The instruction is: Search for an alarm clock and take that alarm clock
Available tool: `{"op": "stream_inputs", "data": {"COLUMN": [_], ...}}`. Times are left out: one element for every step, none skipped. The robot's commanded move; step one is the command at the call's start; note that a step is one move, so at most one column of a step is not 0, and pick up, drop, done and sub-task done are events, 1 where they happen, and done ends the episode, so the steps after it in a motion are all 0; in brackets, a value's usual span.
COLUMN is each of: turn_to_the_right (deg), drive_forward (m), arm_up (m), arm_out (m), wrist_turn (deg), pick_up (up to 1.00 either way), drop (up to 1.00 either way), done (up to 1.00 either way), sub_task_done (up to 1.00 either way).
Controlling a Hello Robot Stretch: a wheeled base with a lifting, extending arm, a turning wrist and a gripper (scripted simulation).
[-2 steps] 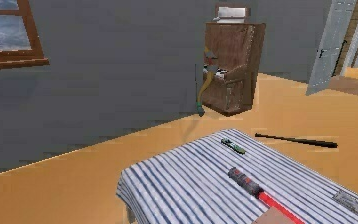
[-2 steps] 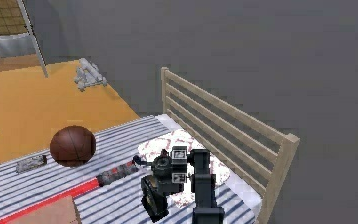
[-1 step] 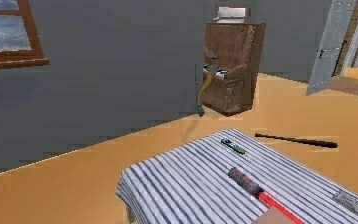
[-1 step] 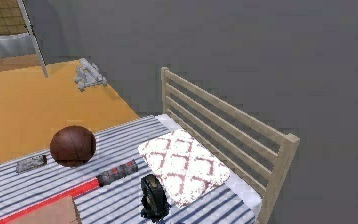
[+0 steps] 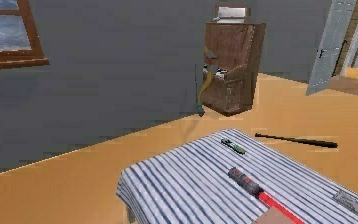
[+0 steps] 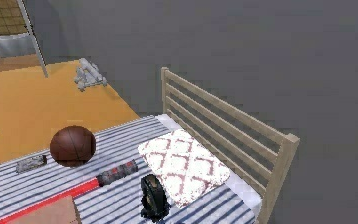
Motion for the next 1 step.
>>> {"op": "stream_inputs", "data": {"turn_to_the_right": [0.0], "drive_forward": [0.0], "arm_up": [0.1], "arm_out": [0.0], "wrist_turn": [0.0], "pick_up": [0.0], "drop": [0.0], "done": [0.0], "sub_task_done": [0.0]}}
